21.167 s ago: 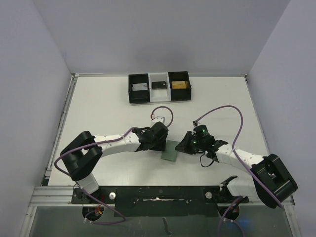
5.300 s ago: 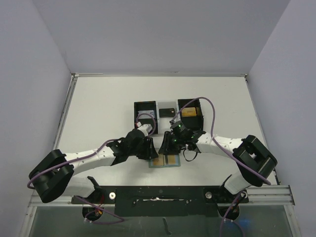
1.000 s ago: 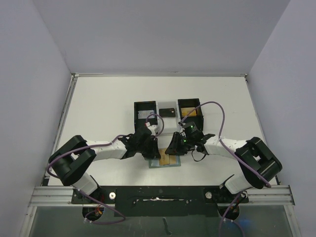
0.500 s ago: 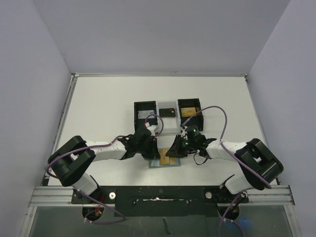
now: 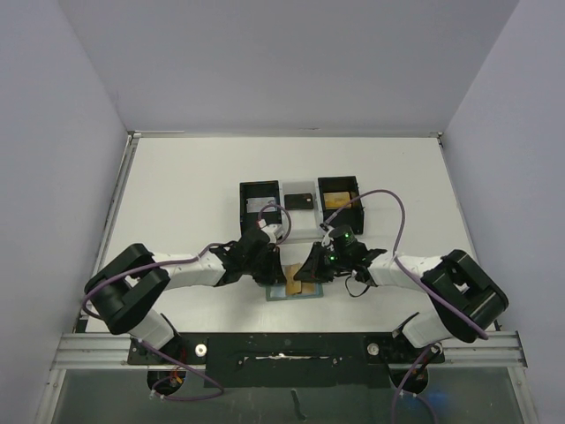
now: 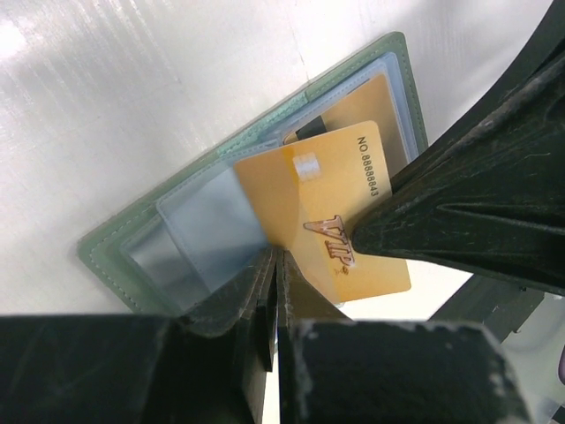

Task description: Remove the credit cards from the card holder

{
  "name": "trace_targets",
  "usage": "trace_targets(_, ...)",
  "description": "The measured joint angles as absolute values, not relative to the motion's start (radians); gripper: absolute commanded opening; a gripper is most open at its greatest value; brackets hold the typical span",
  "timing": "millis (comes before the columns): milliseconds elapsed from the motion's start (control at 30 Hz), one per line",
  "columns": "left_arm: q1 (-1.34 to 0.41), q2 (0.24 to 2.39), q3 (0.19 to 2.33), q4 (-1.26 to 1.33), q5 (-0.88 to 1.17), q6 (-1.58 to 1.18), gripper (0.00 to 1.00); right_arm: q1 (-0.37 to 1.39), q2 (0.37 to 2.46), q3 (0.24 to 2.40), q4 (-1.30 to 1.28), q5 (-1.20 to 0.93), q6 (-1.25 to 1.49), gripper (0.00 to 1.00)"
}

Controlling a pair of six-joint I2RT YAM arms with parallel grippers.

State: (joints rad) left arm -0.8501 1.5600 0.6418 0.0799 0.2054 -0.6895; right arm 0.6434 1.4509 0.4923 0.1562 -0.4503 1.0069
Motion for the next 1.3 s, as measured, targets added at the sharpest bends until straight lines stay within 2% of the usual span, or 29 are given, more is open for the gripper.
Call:
trace_targets(333, -0.850, 1.487, 0.593, 0.059, 0.137, -0.699, 0.04, 0.577, 1.266, 0.507, -0.007, -0.414, 0.901, 0.00)
trace_targets(600, -0.850, 1.443, 0.593, 0.024, 0.115, -0.695, 0.31, 0.543, 1.156, 0.547, -0.113, -0.373, 0.775, 0.00)
trace_targets(733, -0.850, 1.390, 0.596, 0.023, 0.117, -0.693, 0.39, 0.543, 1.061, 0.554, -0.140, -0.310, 0.713, 0.00)
trace_targets(933, -0.849, 1.364, 0.617, 0.088, 0.190, -0.691, 0.40, 0.543, 0.865, 0.554, -0.136, -0.110, 0.590, 0.00)
trace_targets(1067, -0.849, 1.442, 0.653, 0.125, 0.244, -0.693, 0.35, 0.534, 0.778, 0.554, -0.109, 0.036, 0.491, 0.00)
trace_targets(1200, -0.849, 1.528, 0.659, 0.120, 0.257, -0.699, 0.33, 0.464, 0.790, 0.567, -0.109, 0.093, 0.406, 0.00)
trace_targets(1300, -0.849, 1.543, 0.656, 0.094, 0.247, -0.698, 0.33, 0.354, 0.855, 0.601, -0.108, 0.046, 0.365, 0.00)
